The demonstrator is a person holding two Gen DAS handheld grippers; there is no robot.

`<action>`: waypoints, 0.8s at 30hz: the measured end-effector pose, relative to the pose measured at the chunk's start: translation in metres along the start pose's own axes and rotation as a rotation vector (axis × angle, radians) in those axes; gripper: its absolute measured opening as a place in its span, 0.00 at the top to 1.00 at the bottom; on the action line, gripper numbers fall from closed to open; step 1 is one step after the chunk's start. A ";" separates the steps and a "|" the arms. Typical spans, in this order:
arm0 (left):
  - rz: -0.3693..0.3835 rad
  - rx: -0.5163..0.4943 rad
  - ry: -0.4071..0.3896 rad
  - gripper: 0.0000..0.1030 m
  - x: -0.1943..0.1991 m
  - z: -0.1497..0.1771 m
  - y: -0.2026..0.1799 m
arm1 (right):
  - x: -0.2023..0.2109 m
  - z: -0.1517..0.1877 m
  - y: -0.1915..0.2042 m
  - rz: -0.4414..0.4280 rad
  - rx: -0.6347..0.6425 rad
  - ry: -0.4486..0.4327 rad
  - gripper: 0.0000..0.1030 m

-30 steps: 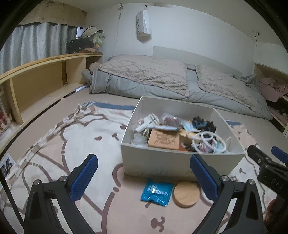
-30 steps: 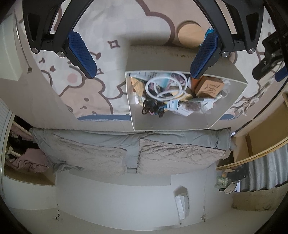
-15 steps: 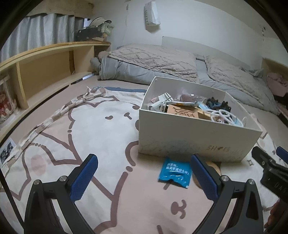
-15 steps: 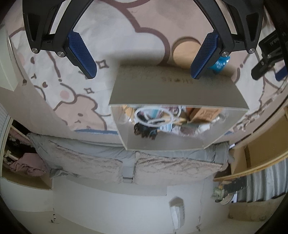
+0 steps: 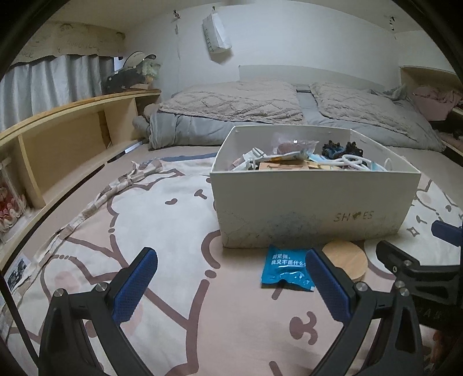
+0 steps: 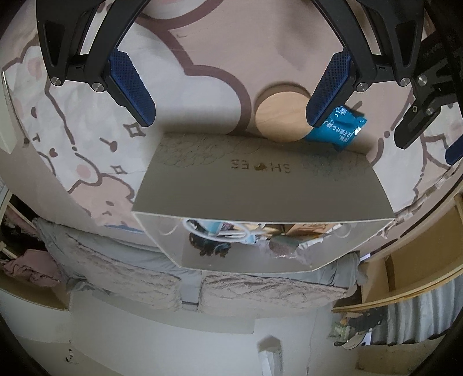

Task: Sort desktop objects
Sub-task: 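Move the right tool toward the wooden coaster while the left tool nears the blue packet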

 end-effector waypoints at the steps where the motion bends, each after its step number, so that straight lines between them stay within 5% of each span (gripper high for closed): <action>1: -0.003 0.001 0.003 0.00 -0.002 0.001 0.001 | -0.001 0.000 0.001 -0.005 -0.001 0.002 0.00; 14: -0.061 0.118 0.022 0.00 -0.017 0.009 0.038 | -0.037 0.007 0.024 -0.053 0.031 0.100 0.00; 24: -0.053 0.070 -0.007 0.00 -0.015 0.014 0.028 | -0.073 0.019 0.022 -0.037 -0.025 0.210 0.00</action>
Point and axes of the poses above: each gripper's, at about its wrist camera, not at the fingertips, and x roughly against the way its jaws point, y to its left, z to its underside, the point moved 4 cm from there along -x, roughly the way its jaws point, and after that the axes turned 14 degrees about -z, right-handed, at the moved point
